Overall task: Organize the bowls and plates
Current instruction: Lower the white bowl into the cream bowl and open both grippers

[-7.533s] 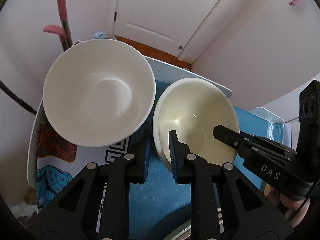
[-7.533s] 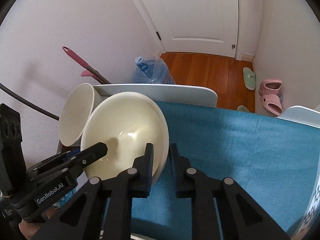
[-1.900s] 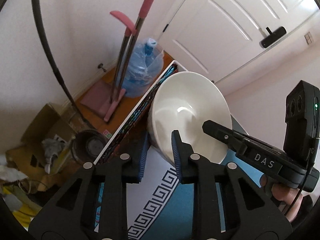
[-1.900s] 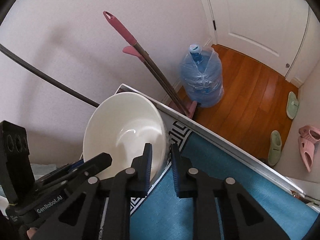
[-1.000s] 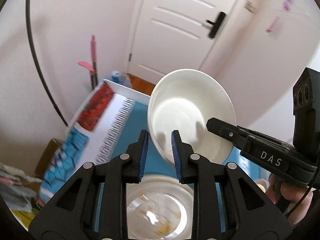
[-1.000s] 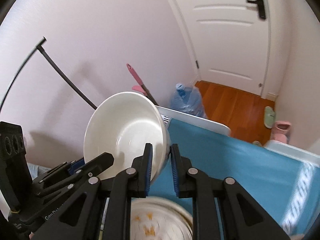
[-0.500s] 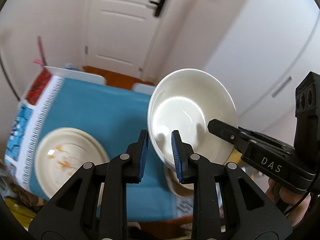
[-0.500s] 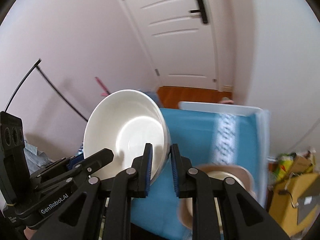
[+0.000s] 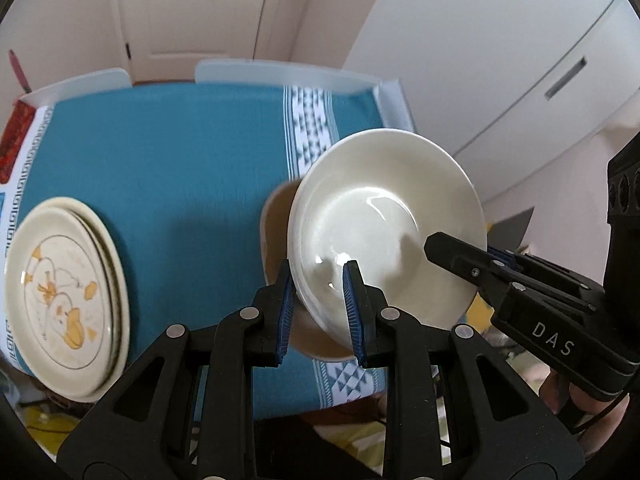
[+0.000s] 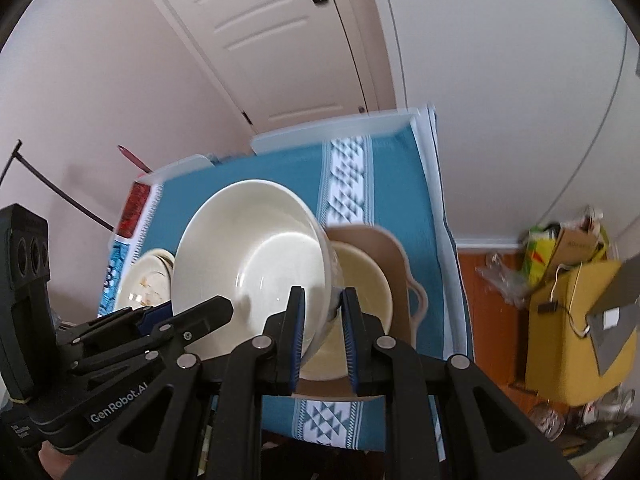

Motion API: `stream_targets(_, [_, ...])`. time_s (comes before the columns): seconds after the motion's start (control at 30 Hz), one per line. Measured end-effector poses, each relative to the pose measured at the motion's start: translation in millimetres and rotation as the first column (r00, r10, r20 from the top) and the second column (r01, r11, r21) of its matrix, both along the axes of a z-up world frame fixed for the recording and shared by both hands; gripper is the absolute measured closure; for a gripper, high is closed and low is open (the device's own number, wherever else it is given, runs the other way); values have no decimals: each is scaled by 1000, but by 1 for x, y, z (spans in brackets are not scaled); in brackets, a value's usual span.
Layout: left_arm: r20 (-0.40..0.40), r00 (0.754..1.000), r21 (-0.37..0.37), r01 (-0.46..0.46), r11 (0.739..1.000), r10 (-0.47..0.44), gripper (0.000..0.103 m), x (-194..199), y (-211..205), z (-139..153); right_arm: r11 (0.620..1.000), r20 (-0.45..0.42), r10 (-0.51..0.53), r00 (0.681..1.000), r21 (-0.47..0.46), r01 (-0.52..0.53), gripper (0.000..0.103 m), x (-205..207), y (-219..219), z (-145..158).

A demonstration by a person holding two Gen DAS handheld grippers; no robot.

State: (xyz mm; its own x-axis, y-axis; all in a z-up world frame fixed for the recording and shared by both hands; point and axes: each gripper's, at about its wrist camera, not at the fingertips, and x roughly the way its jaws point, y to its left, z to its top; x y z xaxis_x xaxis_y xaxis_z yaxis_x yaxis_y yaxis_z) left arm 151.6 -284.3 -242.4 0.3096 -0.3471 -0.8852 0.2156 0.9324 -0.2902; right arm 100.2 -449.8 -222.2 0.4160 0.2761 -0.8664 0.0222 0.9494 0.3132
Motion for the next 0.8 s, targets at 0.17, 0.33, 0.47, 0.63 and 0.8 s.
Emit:
stream_targets(0.17, [-38,999,42,30,999,-28,82,5,-8,-18,1000,-51,-21,998,12,22,86,-3,-4,-25])
stream_targets(0.33, [-59,997,68,57,996,-53,82,11,-17,-27,999,-70,-33,997,1,33,86,-5,-8,-35])
stream_targets(0.47, [-56,996,94,71,993,-66,82,14,-23,-28,999,-82,-35,996,0,35,86,-4,-11,-41])
stream_targets(0.63, [-56,996,126,79,989,-72,82,17,-26,-26,999,-89,-37,995,-2,37,86,-4,-11,-44])
stream_targets(0.8, [-40,996,185,87,979,-81,82,16,-31,-24,999,-88,-35,996,1,36,86,-4,-12,-44])
